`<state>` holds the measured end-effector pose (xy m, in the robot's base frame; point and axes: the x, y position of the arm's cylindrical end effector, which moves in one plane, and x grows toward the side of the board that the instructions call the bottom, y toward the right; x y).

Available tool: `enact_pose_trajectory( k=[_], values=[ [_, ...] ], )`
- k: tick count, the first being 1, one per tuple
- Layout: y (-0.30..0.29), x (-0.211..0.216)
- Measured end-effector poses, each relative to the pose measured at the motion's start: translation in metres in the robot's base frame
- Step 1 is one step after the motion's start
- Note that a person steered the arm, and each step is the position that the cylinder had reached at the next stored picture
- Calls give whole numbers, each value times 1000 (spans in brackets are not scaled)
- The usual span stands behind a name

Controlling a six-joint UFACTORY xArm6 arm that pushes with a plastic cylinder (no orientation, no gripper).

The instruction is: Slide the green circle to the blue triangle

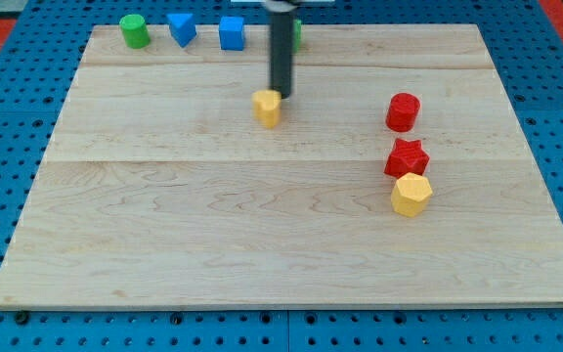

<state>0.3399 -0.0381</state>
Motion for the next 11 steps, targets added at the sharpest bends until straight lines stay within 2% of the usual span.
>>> enact_pose_trajectory(
  k=[1,2,3,4,5,6,7,8,9,10,11],
  values=[
    [3,18],
    [13,18],
    [-23,-16],
    [-168,-29],
    [-266,-70],
    [-267,-78],
    [-267,-149],
    [-256,-149],
    [-200,-141],
    [-168,-128],
    [-198,-128]
  ],
)
